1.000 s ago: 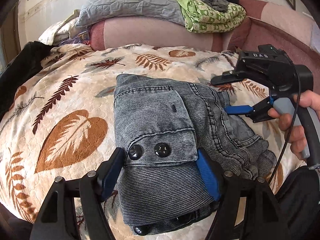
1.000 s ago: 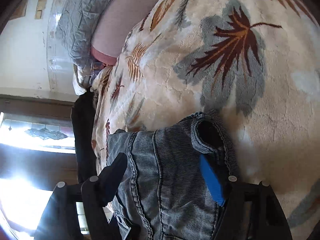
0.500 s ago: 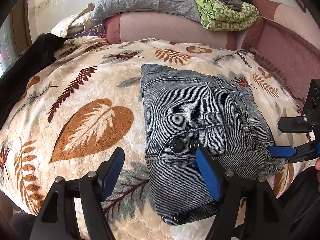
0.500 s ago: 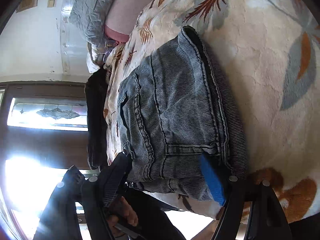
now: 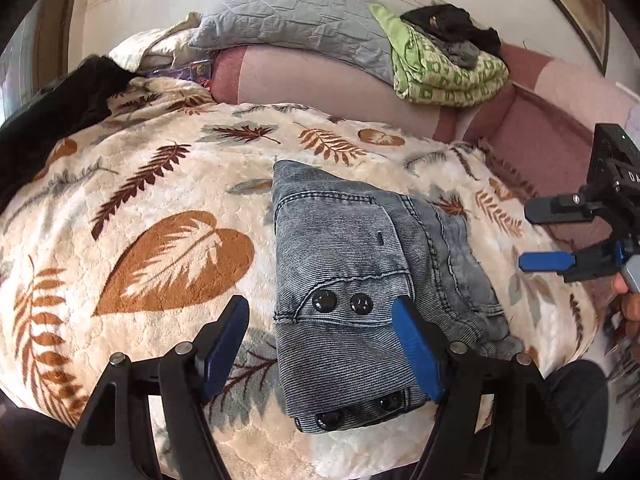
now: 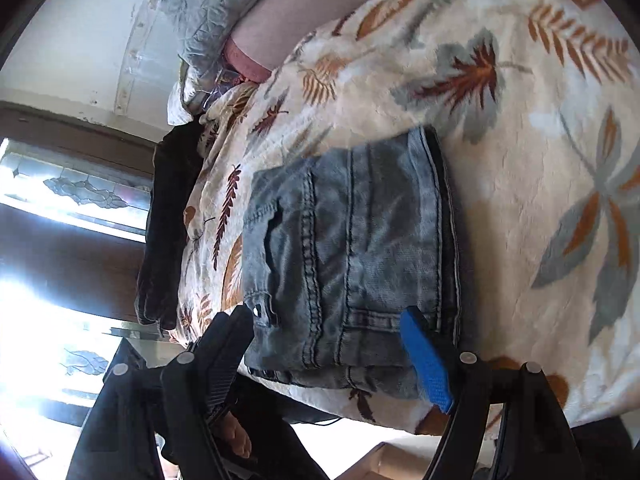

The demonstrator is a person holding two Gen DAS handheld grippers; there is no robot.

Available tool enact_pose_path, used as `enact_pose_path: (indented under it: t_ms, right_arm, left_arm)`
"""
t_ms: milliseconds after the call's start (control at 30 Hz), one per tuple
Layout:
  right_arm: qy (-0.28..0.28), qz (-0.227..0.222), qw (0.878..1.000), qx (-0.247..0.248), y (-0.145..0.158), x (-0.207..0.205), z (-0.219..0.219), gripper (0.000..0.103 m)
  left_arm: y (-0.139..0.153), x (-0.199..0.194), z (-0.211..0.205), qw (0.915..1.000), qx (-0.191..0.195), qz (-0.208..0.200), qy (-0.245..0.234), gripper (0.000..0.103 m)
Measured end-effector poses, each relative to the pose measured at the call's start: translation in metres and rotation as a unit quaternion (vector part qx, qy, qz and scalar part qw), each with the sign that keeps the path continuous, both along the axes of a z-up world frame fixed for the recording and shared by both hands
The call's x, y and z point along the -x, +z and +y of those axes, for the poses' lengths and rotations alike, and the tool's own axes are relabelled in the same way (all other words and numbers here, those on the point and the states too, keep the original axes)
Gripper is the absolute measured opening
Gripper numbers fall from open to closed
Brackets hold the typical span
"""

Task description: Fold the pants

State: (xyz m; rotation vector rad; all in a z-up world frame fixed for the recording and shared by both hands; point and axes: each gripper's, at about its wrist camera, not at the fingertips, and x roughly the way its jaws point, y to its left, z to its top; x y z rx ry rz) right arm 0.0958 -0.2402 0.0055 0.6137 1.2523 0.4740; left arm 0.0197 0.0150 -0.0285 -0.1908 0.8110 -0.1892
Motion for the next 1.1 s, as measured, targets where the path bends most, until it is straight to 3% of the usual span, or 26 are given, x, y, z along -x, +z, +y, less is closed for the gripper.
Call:
enact_pose_path:
  t_ms: [133, 200, 267, 400, 567, 633, 667, 733, 800, 900, 1000, 1100]
  right_arm:
    - [0.087, -0.025, 0.993, 0.073, 0.042, -0.050, 0.059, 0.079]
    - [0.141, -0.029, 0.982, 0.125, 0.051, -0.078, 0.105, 0.079]
    - [0.197, -0.028, 0.962, 0.184, 0.050, -0.108, 0.158, 0.079]
    - [0.252, -0.007, 0.915, 0.316, 0.012, -0.151, 0.237, 0.079]
    - [0.290, 0.038, 0.873, 0.391, -0.040, -0.177, 0.281, 0.078]
    - [0.313, 0.060, 0.850, 0.419, -0.059, -0.174, 0.285, 0.043]
    - [0.321, 0.065, 0.843, 0.427, -0.064, -0.172, 0.285, 0.020]
    - [0.323, 0.049, 0.840, 0.433, -0.061, -0.171, 0.282, 0.016]
    - [0.304, 0.023, 0.848, 0.434, -0.052, -0.174, 0.275, 0.010]
    - [0.276, -0.005, 0.861, 0.428, -0.047, -0.176, 0.265, 0.010]
    - [0.235, -0.044, 0.861, 0.448, -0.046, -0.177, 0.255, 0.010]
    - [0.173, -0.072, 0.880, 0.437, -0.029, -0.184, 0.232, 0.012]
  left_arm:
    - [-0.014, -0.001, 0.021, 0.9965, 0.072, 0.021, 0.037, 0.075]
    - [-0.022, -0.005, 0.031, 0.9913, 0.118, 0.041, 0.042, 0.075]
    - [-0.031, -0.011, 0.037, 0.9842, 0.160, 0.066, 0.038, 0.075]
    - [-0.043, -0.019, 0.038, 0.9773, 0.190, 0.088, 0.028, 0.074]
    - [-0.048, -0.025, 0.040, 0.9725, 0.211, 0.096, 0.020, 0.074]
    - [-0.049, -0.026, 0.039, 0.9720, 0.213, 0.097, 0.019, 0.070]
    - [-0.049, -0.027, 0.037, 0.9721, 0.212, 0.100, 0.012, 0.058]
    - [-0.048, -0.028, 0.032, 0.9756, 0.197, 0.097, 0.004, 0.052]
    - [-0.043, -0.026, 0.024, 0.9816, 0.171, 0.085, -0.001, 0.051]
    - [-0.042, -0.028, 0.017, 0.9841, 0.158, 0.081, -0.001, 0.051]
    - [-0.043, -0.030, 0.014, 0.9853, 0.151, 0.080, -0.002, 0.051]
    - [-0.043, -0.026, 0.010, 0.9877, 0.137, 0.075, 0.000, 0.051]
